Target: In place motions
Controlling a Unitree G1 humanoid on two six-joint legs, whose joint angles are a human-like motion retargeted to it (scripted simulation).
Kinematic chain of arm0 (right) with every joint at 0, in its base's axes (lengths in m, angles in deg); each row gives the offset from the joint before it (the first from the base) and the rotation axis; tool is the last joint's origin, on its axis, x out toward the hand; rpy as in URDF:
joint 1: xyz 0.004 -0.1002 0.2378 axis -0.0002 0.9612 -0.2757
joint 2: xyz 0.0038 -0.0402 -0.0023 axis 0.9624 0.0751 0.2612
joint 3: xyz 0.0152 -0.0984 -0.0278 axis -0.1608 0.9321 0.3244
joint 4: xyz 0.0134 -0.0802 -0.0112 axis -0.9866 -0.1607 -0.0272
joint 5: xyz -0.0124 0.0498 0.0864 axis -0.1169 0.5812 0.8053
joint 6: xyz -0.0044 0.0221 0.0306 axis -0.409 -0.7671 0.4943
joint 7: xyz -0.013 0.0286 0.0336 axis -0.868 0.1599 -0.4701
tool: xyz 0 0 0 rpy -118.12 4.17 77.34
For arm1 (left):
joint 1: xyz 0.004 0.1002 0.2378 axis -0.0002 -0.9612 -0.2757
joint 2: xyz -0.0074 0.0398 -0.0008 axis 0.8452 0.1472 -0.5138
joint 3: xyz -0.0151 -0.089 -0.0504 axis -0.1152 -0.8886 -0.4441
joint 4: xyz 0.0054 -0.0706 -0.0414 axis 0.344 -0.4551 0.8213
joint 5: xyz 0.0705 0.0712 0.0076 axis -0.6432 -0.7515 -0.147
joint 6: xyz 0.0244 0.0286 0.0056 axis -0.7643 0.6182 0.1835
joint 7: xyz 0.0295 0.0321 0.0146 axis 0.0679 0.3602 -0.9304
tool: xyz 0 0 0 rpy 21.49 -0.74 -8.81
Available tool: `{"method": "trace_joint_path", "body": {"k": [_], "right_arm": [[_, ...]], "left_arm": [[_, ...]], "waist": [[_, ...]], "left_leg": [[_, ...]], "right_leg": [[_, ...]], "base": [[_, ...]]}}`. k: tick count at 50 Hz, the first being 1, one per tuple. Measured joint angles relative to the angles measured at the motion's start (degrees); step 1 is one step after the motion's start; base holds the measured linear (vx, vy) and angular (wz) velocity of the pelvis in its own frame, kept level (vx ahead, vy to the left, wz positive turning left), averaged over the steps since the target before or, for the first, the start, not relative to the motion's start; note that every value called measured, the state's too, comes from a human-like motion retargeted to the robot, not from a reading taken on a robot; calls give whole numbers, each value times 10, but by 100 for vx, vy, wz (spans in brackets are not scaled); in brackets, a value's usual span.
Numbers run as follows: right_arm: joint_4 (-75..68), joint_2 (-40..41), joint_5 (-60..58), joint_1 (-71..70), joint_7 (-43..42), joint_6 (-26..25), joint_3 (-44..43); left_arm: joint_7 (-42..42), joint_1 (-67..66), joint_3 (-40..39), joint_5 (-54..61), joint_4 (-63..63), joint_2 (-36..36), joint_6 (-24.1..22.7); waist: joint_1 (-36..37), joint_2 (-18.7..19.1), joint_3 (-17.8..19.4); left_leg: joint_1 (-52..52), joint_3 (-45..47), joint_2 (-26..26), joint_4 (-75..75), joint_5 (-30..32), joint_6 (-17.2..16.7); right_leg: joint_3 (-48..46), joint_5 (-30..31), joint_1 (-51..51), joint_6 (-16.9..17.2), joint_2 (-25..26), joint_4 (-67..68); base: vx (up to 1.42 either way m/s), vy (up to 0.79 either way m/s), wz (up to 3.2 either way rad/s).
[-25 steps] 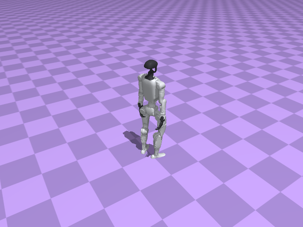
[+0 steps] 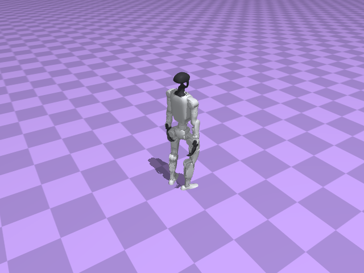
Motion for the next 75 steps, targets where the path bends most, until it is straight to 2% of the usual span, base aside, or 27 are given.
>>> {"method": "trace_joint_path", "body": {"k": [25, 32, 35, 37, 40, 42, 45, 48, 50, 53, 60, 63, 68, 73, 75], "right_arm": [[-10, -2, -1, 2, 3, -2, 2], [-16, -5, 1, 3, 8, -3, 6], [-17, -7, -2, 1, 8, -3, 3], [-13, -10, -6, 1, 8, -3, 3], [-4, -15, -17, -5, 7, -1, 4], [1, -19, -27, -11, 1, 1, 4], [2, -24, -40, -18, -7, 2, 0], [-4, -25, -29, -23, -5, 2, 11], [-7, -22, -12, -28, -3, 8, 16], [-4, -18, -3, -34, -8, 14, 15], [-10, -17, -5, -28, -8, 9, 26], [-13, -18, -1, -32, -8, 4, 26], [-12, -21, 10, -45, -8, 1, 23], [-15, -24, 21, -52, -11, -3, 21], [-18, -24, 23, -49, -11, -6, 20]], "left_arm": [[3, 0, -2, -7, 8, 7, 0], [-2, 8, -24, -22, 16, 18, -1], [-9, 19, -28, -15, 19, 29, -2], [-10, 26, -29, -7, 21, 35, -2], [-12, 34, -33, 5, 22, 42, -3], [-15, 33, -35, 13, 19, 45, -5], [-20, 27, -37, 19, 1, 46, -4], [-21, 20, -46, 21, -26, 45, 9], [-23, 18, -46, 28, -27, 40, 15], [-19, 25, -32, 31, -27, 33, 7], [-8, 18, -9, -6, -21, 27, 6], [-7, 10, -5, -6, -12, 24, 2], [0, -1, -14, -8, -10, 23, 7], [-10, -5, -28, -3, -15, 20, 15], [-12, -7, -31, -1, -14, 17, 14]], "waist": [[0, 6, -2], [-2, -16, 10], [7, -31, 11], [32, -43, 17], [71, -55, 43], [84, -56, 56], [66, -47, 51], [24, -32, 34], [11, -28, 38], [29, -24, 54], [29, 4, 43], [37, 11, 33], [25, 25, 24], [10, 36, 7], [3, 37, -2]], "left_leg": [[-1, 7, -5, 1, -19, 11], [-7, 9, -5, 43, -38, 18], [-37, -27, -10, 92, -39, 20], [-56, -75, -22, 117, -36, 33], [-51, -169, -48, 118, -39, 48], [-30, -197, -58, 96, -49, 55], [-3, -134, -47, 58, -68, 82], [6, -104, -37, 24, -56, 74], [15, -61, -31, 12, -56, 76], [28, -25, -31, -3, -59, 80], [44, 85, -5, -22, -78, 75], [46, 139, 5, -26, -87, 71], [53, 217, 18, -27, -102, 58], [66, 305, 23, -25, -114, 38], [74, 341, 19, -24, -118, 29]], "right_leg": [[13, 11, -14, -1, -10, 9], [31, 15, -15, 7, -24, 12], [38, 21, -26, 14, -42, 15], [55, 29, -32, 16, -51, 15], [81, 41, -30, 19, -60, 18], [97, 48, -30, 22, -62, 23], [99, 55, -38, 29, -65, 29], [105, 66, -61, 29, -60, 39], [130, 71, -83, 21, -54, 55], [148, 66, -113, -2, -45, 79], [-85, -1, -106, -27, -89, 77], [-170, 2, -102, -39, -101, 90], [-240, 13, -86, -45, -98, 117], [-306, 21, -48, -28, -83, 112], [-317, 1, -34, -15, -70, 91]], "base": [[0, 0, 0], [-2, 2, 5], [-5, 7, -6], [-2, 11, -76], [-4, 14, -119], [-5, 18, -110], [1, 26, -47], [1, 20, -44], [-14, 13, -112], [-17, 13, -187], [-14, 1, -193], [-12, -10, -235], [-13, -14, -211], [-4, -17, -177], [6, -21, -138]]}}
